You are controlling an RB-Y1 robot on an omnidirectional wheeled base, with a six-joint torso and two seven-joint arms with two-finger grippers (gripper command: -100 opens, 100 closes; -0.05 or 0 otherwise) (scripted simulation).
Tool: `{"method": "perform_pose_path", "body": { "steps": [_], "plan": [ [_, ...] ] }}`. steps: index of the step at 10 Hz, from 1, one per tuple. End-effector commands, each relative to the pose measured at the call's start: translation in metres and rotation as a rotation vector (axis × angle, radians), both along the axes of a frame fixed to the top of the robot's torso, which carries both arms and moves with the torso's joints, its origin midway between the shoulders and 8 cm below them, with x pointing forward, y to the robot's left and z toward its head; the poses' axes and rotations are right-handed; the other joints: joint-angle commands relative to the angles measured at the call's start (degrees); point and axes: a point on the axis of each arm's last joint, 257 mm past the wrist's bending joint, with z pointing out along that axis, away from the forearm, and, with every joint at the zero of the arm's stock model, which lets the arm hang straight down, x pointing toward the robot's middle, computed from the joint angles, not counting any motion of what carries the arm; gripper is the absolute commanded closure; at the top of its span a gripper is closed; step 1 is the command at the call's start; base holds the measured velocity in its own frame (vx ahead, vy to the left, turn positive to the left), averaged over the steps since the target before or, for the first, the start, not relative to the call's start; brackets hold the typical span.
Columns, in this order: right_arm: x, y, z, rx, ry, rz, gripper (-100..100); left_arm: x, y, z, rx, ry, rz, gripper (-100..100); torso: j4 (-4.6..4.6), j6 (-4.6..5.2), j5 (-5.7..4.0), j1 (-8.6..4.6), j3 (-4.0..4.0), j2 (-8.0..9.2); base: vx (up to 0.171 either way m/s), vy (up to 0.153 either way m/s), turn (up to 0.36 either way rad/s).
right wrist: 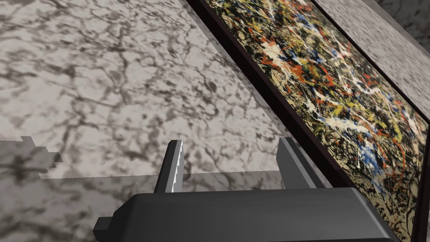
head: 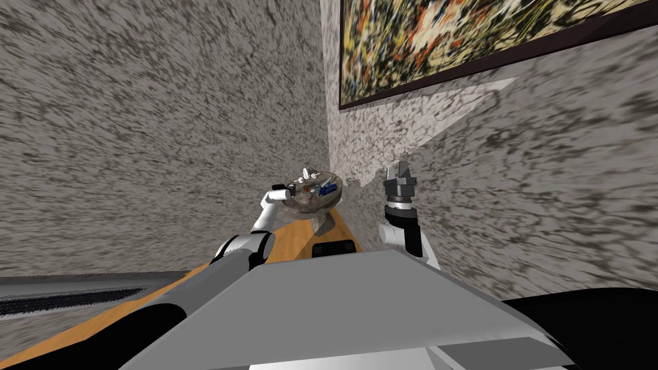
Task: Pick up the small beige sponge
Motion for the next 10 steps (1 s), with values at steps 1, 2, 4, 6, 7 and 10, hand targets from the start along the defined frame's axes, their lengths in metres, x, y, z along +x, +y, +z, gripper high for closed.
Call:
{"method": "perform_pose_path", "body": {
  "steps": [1,2,4,6,7,10],
  "plan": [
    [0.000,0.000,0.000,0.000,0.000,0.000,0,-0.006,0.011,-0.011,0.005,0.065,0.017,-100,0.00,0.00,0.00,0.00,0.00,0.00,0.029,-0.015,0.007],
    [0.000,0.000,0.000,0.000,0.000,0.000,0,-0.009,0.017,-0.017,0.008,0.098,0.026,-100,-0.01,0.00,0.00,0.00,-0.02,-0.03,0.032,-0.012,0.004],
    [0.000,0.000,0.000,0.000,0.000,0.000,0,-0.013,0.022,-0.024,0.009,0.128,0.035,-100,-0.01,0.00,0.00,0.02,-0.02,-0.03,0.023,-0.002,-0.001],
    [0.000,0.000,0.000,0.000,0.000,0.000,0,-0.021,0.030,-0.035,0.011,0.178,0.048,-100,-0.01,0.00,0.01,0.04,-0.02,-0.02,0.028,0.001,-0.004],
    [0.000,0.000,0.000,0.000,0.000,0.000,0,-0.029,0.033,-0.046,0.010,0.211,0.056,-100,-0.01,0.00,0.01,0.06,-0.02,-0.04,0.046,0.009,-0.009],
    [0.000,0.000,0.000,0.000,0.000,0.000,0,-0.027,0.031,-0.050,0.011,0.192,0.056,-100,0.00,0.00,0.01,0.05,0.02,0.04,0.024,0.007,-0.008]
  ]
}}
